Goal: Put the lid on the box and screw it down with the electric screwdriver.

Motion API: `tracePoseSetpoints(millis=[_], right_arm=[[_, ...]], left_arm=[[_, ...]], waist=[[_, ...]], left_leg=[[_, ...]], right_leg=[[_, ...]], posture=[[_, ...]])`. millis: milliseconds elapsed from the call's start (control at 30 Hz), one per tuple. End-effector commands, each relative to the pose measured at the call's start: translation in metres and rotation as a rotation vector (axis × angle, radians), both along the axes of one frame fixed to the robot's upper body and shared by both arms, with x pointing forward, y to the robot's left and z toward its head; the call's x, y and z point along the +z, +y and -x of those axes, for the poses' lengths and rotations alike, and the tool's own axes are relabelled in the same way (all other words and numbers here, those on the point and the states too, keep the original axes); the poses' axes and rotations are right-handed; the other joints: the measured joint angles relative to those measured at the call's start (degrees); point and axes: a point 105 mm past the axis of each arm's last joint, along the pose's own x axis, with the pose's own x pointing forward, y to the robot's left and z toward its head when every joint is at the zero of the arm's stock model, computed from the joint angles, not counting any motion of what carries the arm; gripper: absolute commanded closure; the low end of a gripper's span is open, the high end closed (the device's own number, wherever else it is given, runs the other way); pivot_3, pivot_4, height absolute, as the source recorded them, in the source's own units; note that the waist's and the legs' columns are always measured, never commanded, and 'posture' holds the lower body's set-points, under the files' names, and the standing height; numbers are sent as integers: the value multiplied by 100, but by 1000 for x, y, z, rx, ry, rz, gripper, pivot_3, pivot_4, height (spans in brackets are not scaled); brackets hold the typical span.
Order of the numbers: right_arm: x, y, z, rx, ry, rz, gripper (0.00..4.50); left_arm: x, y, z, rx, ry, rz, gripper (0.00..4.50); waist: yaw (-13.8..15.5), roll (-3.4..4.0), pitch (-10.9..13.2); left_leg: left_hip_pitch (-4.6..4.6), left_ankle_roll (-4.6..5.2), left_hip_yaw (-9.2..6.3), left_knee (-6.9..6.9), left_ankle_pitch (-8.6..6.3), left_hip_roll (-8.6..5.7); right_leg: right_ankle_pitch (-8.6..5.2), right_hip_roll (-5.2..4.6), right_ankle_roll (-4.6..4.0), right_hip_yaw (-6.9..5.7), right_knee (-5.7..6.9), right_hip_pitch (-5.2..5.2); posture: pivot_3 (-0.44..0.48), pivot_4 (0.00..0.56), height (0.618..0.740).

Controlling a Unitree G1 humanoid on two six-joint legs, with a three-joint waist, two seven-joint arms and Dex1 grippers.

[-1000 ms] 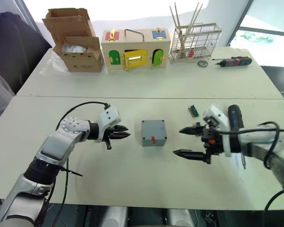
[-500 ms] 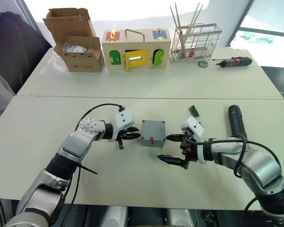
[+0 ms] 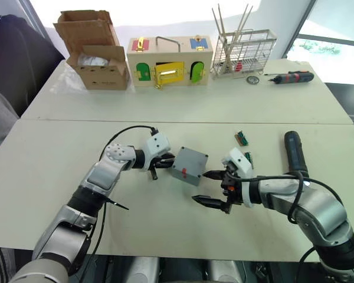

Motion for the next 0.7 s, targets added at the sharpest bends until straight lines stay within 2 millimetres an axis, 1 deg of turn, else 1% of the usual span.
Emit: tracePoseSetpoints(millis=[33,100,200,233,333,433,500,533,600,700], right_arm=[[18,-3,4,41,-86,24,41],[25,-17,5,63,-116,83,41],[33,-35,-6,93,-196,172,41],[35,-40,-11,104,-215,194,41],[33,-48,-29,144,-253,237,41],[27,-46,-44,202,-285,269,41],[23,-41,-52,246,-299,277,41],[21,-37,-55,270,-303,277,41],[19,-31,-60,305,-307,273,41],[15,-23,-63,352,-308,265,41]], left_arm=[[15,8,-6,22,-78,-5,3424],[21,20,-5,43,-85,-10,3424],[27,31,5,36,-64,-14,3424],[27,33,12,16,-49,-22,3424],[25,34,34,-45,-1,-36,3424],[20,31,52,-98,57,-41,3424],[16,29,61,-119,90,-42,3424],[13,27,65,-130,101,-46,3424],[10,24,68,-135,111,-49,3424],[6,16,65,-108,105,-24,3424]], waist=[[-2,0,0],[-8,0,1],[-22,0,1],[-40,-1,1],[-54,-1,1],[-56,0,1],[-39,-1,2],[-42,-1,2],[-46,0,2],[-29,-1,2]], left_leg=[[0,0,0,0,0,0],[0,2,0,0,-1,0],[0,18,0,-1,-10,1],[1,34,0,-1,-20,1],[2,38,1,-2,-22,6],[2,34,2,-1,-20,6],[2,28,2,-1,-17,6],[1,9,1,-1,-6,6],[1,8,3,0,-6,6],[0,7,2,0,-5,5]], right_leg=[[0,0,0,0,0,0],[0,0,0,0,0,0],[0,1,0,-2,-1,-1],[0,2,0,-2,-1,-1],[0,4,0,-1,-2,0],[0,2,0,-1,-2,0],[0,2,0,-1,-3,0],[0,2,0,-1,-3,0],[0,2,0,0,-5,1],[0,2,0,0,-4,1]], posture=[[0,150,731],[0,150,731],[0,150,731],[0,150,731],[0,150,731],[0,150,731],[0,150,731],[0,150,731],[0,150,731],[0,150,731]])
